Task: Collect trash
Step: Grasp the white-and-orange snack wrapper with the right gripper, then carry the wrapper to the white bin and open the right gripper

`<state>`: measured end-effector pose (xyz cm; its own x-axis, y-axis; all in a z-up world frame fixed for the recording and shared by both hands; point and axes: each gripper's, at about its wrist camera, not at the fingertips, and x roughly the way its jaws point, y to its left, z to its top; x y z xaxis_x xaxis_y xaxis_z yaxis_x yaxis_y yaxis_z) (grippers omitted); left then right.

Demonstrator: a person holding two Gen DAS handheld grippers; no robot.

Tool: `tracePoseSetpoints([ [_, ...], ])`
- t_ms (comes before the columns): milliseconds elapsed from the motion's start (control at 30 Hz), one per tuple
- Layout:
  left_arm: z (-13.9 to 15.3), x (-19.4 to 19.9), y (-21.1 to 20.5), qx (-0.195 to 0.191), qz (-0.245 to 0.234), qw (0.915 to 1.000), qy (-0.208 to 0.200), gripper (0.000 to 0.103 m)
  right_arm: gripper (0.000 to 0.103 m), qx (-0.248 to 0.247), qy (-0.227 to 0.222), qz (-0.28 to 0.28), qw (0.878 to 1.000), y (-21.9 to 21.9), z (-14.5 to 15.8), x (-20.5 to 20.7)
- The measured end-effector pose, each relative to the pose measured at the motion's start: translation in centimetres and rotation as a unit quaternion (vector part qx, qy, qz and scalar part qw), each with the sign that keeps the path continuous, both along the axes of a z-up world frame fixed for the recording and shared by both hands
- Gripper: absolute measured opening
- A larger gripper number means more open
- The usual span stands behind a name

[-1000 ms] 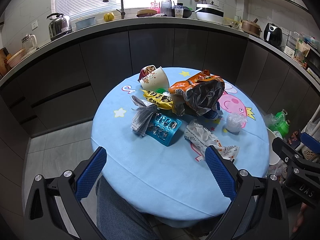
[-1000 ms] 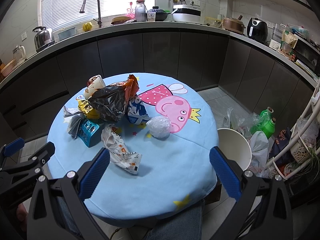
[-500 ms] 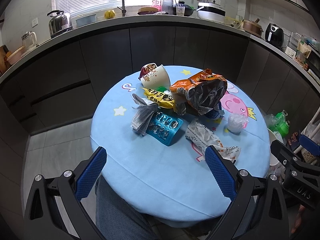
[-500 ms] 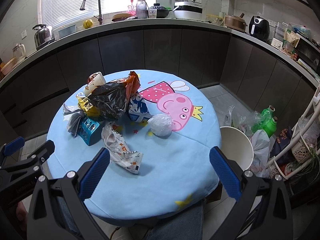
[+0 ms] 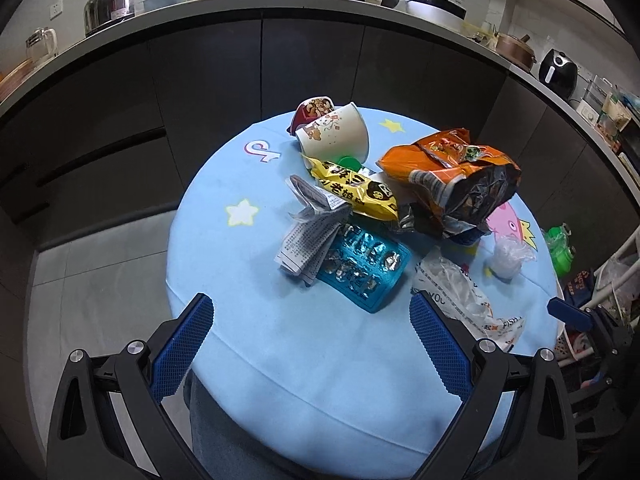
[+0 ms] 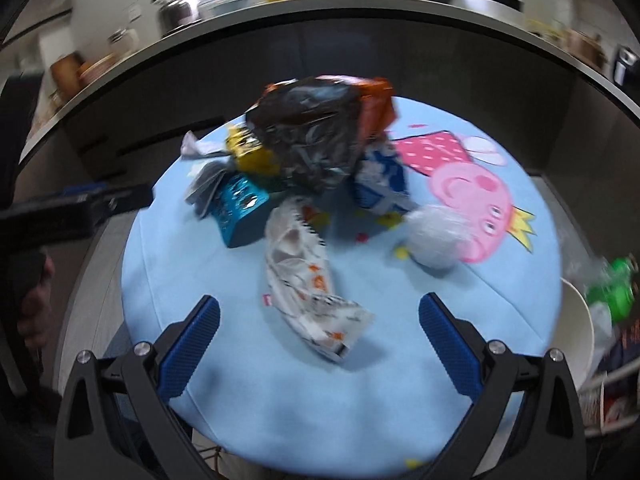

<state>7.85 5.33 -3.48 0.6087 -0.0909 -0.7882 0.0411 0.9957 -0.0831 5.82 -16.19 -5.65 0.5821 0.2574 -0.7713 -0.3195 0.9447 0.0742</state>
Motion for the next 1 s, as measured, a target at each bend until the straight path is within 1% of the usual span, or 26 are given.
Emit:
tracePoseSetpoints([
  [100, 0.3, 1.7, 1.3, -0.022, -0.005, 0.9997, -0.010, 0.094, 0.096, -0.016, -0.003, 0.021, 1.000, 1.1, -1.1, 1.3],
  [167, 0.4, 3.1, 2.2, -0.022, -0.005, 0.9996, -0.016, 0.093, 0.082, -0.024, 0.005, 0.026, 0.999, 1.3, -1.8, 2.0],
  [200, 0.4, 3.8, 2.3, -0.020, -0.008, 0.9996, -0.017, 0.092, 0.078, -0.026, 0.009, 0.029, 0.999, 1.3, -2.1, 2.2],
  [233, 0.3, 4.5, 2.4, -0.018, -0.014, 0.9996, -0.017, 0.091, 0.068, -0.028, 0.012, 0.031, 0.999, 1.3, -2.3, 2.3],
  [267, 0.0, 5.3, 2.5, -0.015, -0.020, 0.9996, -0.015, 0.090, 0.054, -0.027, 0.014, 0.031, 0.999, 1.2, -2.4, 2.3],
  [300, -0.3, 6.0, 2.4, -0.012, -0.027, 0.9995, -0.011, 0.087, 0.047, -0.022, 0.016, 0.031, 0.999, 1.0, -2.4, 2.2],
  [333, -0.6, 6.6, 2.2, -0.013, -0.036, 0.9993, -0.006, 0.082, 0.036, -0.015, 0.018, 0.030, 0.999, 0.8, -2.4, 2.1],
  [367, -0.8, 7.2, 2.1, -0.017, -0.044, 0.9989, -0.002, 0.080, 0.028, -0.011, 0.019, 0.028, 0.999, 0.6, -2.4, 2.1],
  [433, -1.3, 8.1, 2.0, -0.024, -0.054, 0.9982, 0.007, 0.075, 0.027, -0.003, 0.020, 0.028, 0.999, 0.3, -2.2, 1.8],
  [500, -1.8, 8.9, 1.7, -0.025, -0.063, 0.9976, 0.015, 0.068, 0.024, 0.003, 0.021, 0.024, 0.999, 0.0, -1.9, 1.6],
  [567, -2.1, 9.3, 1.3, -0.029, -0.071, 0.9968, 0.021, 0.057, 0.024, 0.011, 0.019, 0.024, 0.999, -0.3, -1.5, 1.2],
  [600, -2.1, 9.3, 1.1, -0.033, -0.076, 0.9963, 0.023, 0.052, 0.024, 0.017, 0.018, 0.023, 0.999, -0.4, -1.3, 1.1],
  [667, -2.2, 9.4, 0.9, -0.040, -0.084, 0.9953, 0.028, 0.032, 0.024, 0.026, 0.013, 0.023, 0.999, -0.4, -0.8, 0.8],
  [767, -2.3, 9.1, 1.2, -0.059, -0.091, 0.9934, 0.036, 0.015, 0.023, 0.039, 0.007, 0.023, 0.999, -0.5, -0.2, 0.5],
  [800, -2.1, 8.9, 1.3, -0.063, -0.092, 0.9931, 0.037, 0.007, 0.023, 0.043, 0.005, 0.023, 0.999, -0.5, 0.0, 0.4],
  [867, -1.8, 8.4, 1.6, -0.075, -0.093, 0.9922, 0.036, 0.003, 0.023, 0.051, 0.001, 0.025, 0.998, -0.5, 0.5, 0.1],
  [1000, 0.1, 6.7, 2.2, -0.083, -0.089, 0.9924, 0.018, 0.001, 0.023, 0.065, -0.012, 0.028, 0.997, -0.6, 1.4, -0.6],
])
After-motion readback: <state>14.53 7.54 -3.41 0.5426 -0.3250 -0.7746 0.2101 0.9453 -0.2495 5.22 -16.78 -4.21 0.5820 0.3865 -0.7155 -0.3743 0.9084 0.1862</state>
